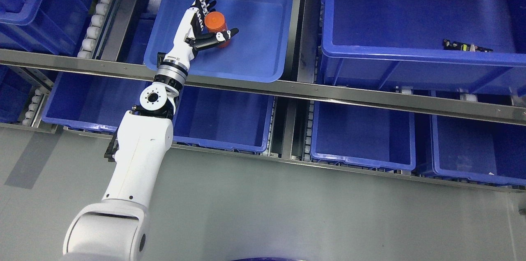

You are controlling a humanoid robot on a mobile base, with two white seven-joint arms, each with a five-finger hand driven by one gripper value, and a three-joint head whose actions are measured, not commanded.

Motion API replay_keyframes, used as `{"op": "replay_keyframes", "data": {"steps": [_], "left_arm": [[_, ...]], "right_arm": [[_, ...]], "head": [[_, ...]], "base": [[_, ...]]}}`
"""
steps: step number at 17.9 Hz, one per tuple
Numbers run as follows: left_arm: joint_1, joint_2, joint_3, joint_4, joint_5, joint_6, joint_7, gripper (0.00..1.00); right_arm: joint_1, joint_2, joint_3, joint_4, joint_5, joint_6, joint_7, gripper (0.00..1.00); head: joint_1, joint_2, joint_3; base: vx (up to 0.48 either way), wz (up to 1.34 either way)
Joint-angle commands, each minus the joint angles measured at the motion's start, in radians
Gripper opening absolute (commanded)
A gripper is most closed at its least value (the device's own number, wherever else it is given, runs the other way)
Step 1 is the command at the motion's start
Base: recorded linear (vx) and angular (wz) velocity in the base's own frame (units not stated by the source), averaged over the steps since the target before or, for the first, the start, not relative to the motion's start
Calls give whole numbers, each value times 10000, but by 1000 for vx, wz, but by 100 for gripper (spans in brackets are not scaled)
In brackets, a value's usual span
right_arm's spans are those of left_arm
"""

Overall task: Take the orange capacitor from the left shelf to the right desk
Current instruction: 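Close the left hand fingers around the orange capacitor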

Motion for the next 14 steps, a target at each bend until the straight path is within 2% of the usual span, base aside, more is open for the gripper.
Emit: {"op": "replay_keyframes", "data": {"steps": [1,2,5,7,9,14], "left_arm": [[49,175,-534,-171,253,83,40,75],[64,175,-503,-110,268,83,40,66],[95,175,-472,-64,268,83,299,46],[110,175,-426,-64,268,83,454,39],[309,175,-364,-64,268,-23,469,25],[433,175,-349,-64,268,-208,653,1]], "right_arm": [[199,-175,-123,-174,31,-10,-6,100],[199,-175,-123,-174,31,5,-6,100],[199,-175,-123,-174,31,5,-6,100],[199,-175,-123,-174,31,5,-6,100],[199,-175,-123,-174,31,-10,-6,100],[199,-175,-123,-174,31,5,-6,100]], "head": [[0,0,0],[0,0,0],[0,0,0],[0,0,0],[0,0,0],[0,0,0]], "base": [[0,0],[0,0],[0,0],[0,0],[0,0],[0,0]]}}
